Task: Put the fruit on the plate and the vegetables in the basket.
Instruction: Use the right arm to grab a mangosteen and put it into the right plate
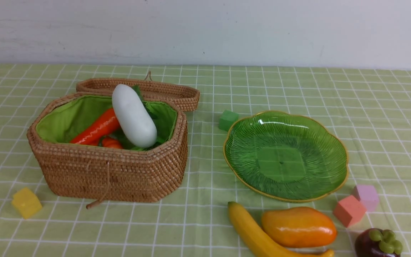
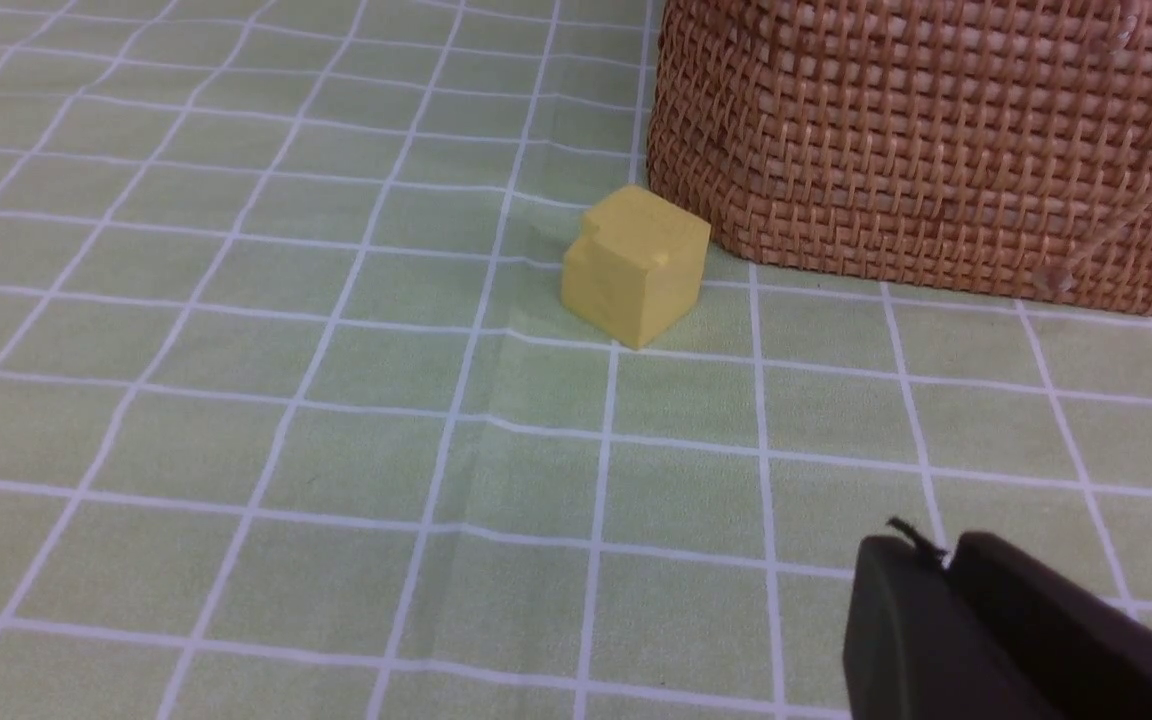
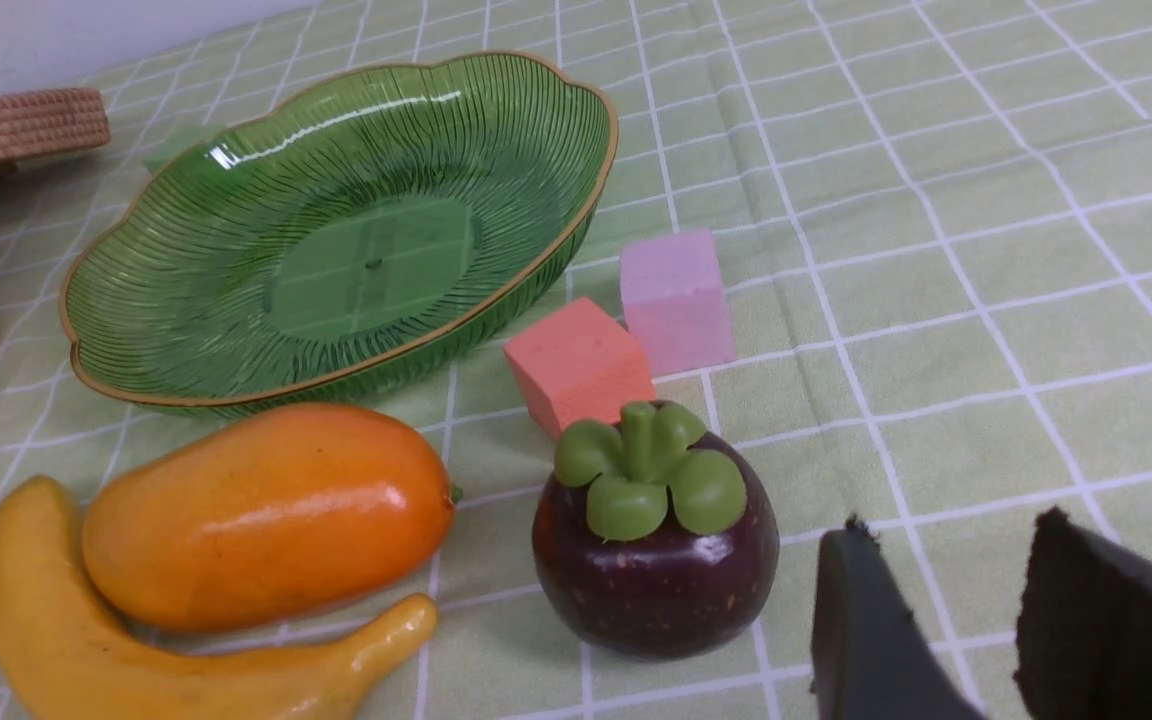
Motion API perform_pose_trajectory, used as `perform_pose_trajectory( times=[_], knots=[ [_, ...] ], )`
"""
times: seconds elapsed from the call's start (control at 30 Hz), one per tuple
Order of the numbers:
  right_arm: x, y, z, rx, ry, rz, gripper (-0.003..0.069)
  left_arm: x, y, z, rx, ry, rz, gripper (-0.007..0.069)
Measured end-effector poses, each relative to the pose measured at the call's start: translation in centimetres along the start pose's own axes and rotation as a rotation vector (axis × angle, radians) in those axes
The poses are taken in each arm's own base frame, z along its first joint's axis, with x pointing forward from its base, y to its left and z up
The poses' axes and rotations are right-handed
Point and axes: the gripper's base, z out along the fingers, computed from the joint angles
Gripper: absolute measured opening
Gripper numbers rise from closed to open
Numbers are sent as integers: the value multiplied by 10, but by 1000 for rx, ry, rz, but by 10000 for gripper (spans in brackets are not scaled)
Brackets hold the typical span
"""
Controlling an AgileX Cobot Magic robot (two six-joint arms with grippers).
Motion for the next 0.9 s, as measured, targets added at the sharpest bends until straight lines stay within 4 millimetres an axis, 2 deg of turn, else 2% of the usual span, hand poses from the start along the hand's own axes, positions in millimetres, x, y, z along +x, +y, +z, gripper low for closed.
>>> perform_pose_trajectory(
  times=[0.9],
  knots=[
    [-2, 1, 0, -11, -25, 28, 240, 0, 0, 0, 0, 0, 0, 74]
  ],
)
